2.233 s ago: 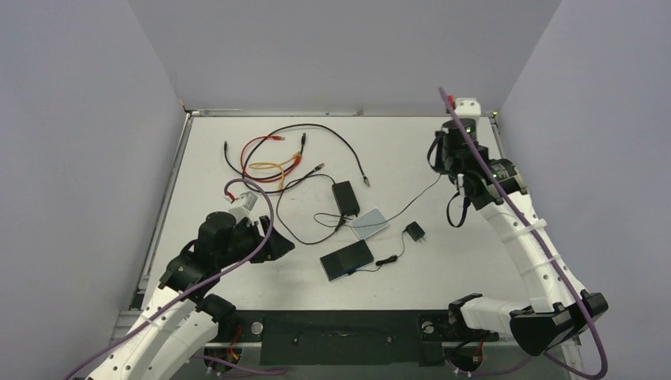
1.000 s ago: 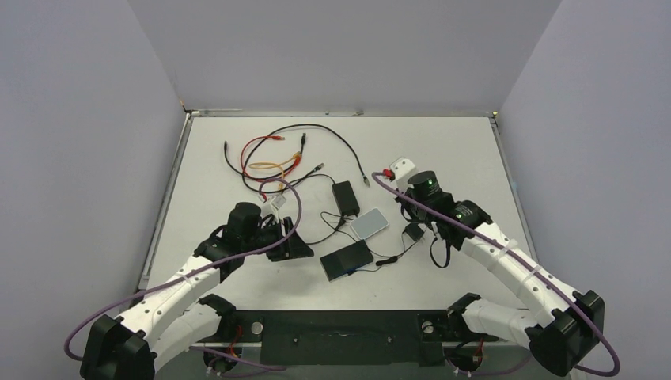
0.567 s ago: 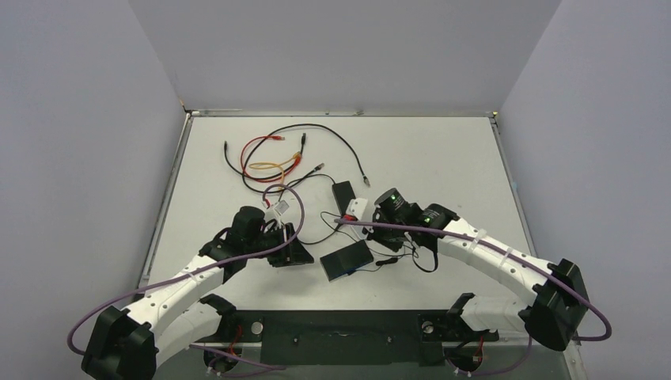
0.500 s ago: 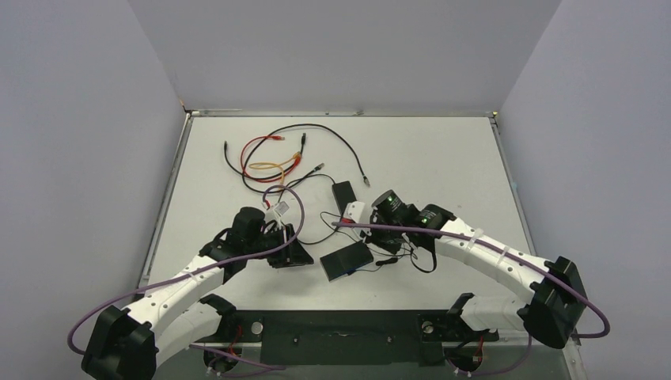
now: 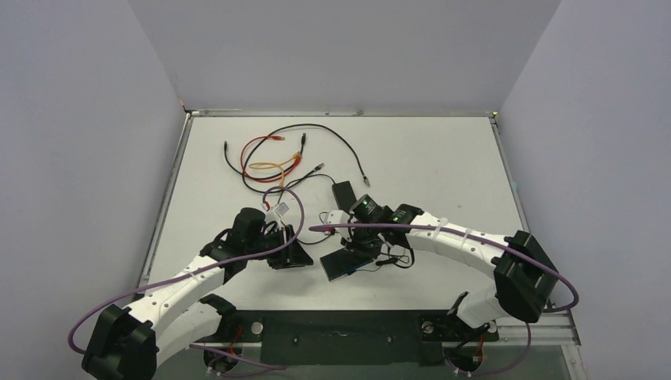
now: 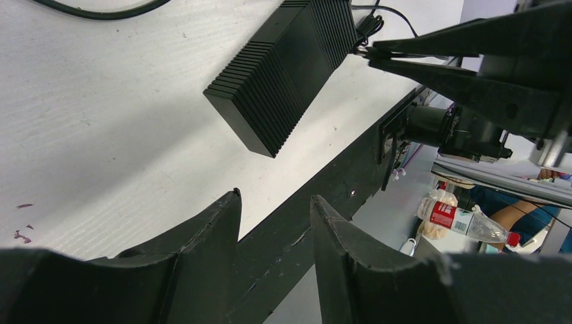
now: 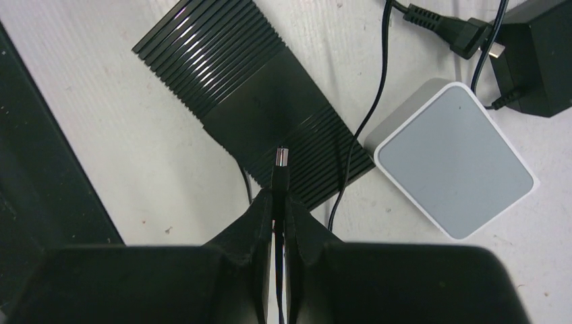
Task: Insert the plug into the switch port
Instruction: Insert the power into the switch port.
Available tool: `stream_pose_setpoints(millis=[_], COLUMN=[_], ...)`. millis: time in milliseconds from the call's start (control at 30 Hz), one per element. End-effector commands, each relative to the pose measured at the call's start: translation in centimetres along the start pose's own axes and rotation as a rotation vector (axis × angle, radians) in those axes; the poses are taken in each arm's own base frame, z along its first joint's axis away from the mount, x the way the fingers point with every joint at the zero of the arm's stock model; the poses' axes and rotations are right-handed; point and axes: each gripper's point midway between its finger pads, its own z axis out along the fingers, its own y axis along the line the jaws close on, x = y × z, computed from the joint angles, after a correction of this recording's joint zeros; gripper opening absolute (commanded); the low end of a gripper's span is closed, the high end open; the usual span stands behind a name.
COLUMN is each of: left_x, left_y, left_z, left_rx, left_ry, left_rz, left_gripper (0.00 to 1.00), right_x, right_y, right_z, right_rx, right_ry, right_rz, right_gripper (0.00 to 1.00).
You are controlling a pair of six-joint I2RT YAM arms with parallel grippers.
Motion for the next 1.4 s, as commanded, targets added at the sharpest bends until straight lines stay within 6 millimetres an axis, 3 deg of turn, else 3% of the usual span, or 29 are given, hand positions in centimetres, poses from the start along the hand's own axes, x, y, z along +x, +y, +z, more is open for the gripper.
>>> stream_pose_setpoints(millis=[0, 533, 867, 1367], left_x=[-0.6, -1.0, -1.2, -0.8], left_y=[-0.6, -0.6, -0.8, -0.5], left_z=[-0.1, 0.4, 0.6, 0.6], left_rx=[0.016, 0.017, 0.028, 0.029], left_ry=[-0.027, -0.024, -0.023, -0.025], left_rz=[0.017, 0.008, 0.014, -0.017], left_gripper=[0.4, 0.4, 0.4, 0.4], right_x=[-2.6, 1.8, 3.5, 1.9], right_y=[-2.0, -6.6, -5.6, -2.6], right_z=[1.0, 1.4, 1.8, 2.4], right_rx=[0.045, 0.15, 0.132, 0.101], right_ry=[-0.054, 0.084, 0.164, 0.145], right_rz=[0.009, 0.178, 0.241, 0.372], right_gripper=[0.0, 0.0, 0.0, 0.0])
